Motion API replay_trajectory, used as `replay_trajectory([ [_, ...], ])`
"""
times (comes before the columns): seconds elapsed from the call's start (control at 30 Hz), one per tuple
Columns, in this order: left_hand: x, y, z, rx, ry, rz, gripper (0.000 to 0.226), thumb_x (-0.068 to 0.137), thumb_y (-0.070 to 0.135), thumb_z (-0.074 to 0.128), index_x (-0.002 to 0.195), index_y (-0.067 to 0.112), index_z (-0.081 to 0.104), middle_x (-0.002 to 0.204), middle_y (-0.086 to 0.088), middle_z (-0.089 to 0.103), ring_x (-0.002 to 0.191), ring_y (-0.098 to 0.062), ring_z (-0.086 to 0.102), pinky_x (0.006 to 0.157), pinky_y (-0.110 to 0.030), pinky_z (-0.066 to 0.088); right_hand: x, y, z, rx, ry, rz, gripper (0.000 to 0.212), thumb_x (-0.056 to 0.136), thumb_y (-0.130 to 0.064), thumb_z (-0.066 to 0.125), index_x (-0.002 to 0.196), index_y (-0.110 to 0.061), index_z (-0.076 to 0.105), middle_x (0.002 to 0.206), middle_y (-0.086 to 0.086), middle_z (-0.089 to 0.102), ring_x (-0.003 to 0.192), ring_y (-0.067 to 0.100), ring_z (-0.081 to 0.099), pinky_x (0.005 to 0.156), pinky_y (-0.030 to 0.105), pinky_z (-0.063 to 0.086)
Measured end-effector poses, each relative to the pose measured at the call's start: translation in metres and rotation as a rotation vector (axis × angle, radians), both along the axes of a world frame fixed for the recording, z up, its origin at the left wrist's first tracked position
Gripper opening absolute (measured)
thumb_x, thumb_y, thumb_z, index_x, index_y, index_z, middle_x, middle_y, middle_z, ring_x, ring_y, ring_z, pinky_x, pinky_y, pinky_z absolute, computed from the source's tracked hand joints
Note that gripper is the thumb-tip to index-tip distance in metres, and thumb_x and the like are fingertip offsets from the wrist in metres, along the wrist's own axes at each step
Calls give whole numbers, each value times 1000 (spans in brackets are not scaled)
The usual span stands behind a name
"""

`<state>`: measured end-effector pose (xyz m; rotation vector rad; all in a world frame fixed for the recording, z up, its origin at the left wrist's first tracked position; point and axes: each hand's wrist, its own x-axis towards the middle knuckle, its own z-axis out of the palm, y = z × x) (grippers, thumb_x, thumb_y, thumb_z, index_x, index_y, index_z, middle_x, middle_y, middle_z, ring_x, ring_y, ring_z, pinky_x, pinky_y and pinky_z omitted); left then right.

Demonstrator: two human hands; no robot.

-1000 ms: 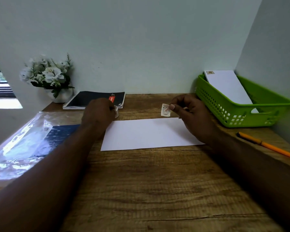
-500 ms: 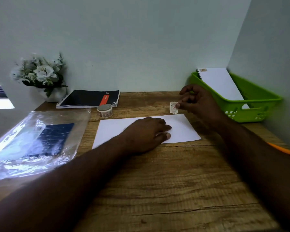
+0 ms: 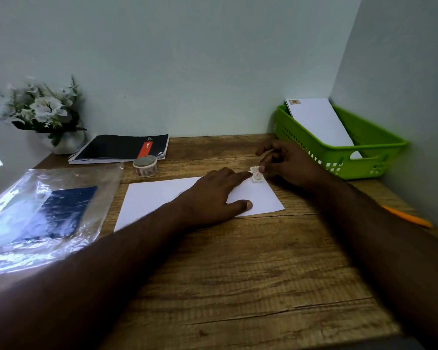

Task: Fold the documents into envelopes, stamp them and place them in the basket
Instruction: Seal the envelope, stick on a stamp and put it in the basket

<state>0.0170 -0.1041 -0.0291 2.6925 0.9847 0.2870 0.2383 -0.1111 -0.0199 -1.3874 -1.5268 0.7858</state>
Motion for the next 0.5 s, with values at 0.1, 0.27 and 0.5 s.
replay_trajectory([
  [0.1, 0, 2, -2, 38, 43, -11, 67, 93, 54, 45, 150, 36, 16, 142, 2, 36, 128, -16, 33, 100, -27, 25, 0, 3, -2, -14, 22, 6, 30, 78, 8, 69, 101, -10, 60, 77, 14, 67, 72, 28, 57, 63, 34, 44],
  [0.27, 4, 8, -4, 63, 96, 8, 75, 79, 63, 32, 149, 42, 14, 139, 1, 34, 123, -19, 33, 94, -31, 26, 0, 5, -5, -1, -22, -13, 30, 78, 8, 69, 100, -11, 60, 68, 2, 69, 62, 14, 63, 56, 23, 48],
  [0.5, 11, 9, -6, 141, 135, 25, 66, 90, 67, 33, 148, 47, 9, 137, -1, 31, 123, -21, 32, 99, -37, 28, -1, 3, -4, -41, -34, -38, 31, 75, 6, 72, 95, -13, 60, 71, 14, 68, 62, 16, 62, 54, 23, 47],
])
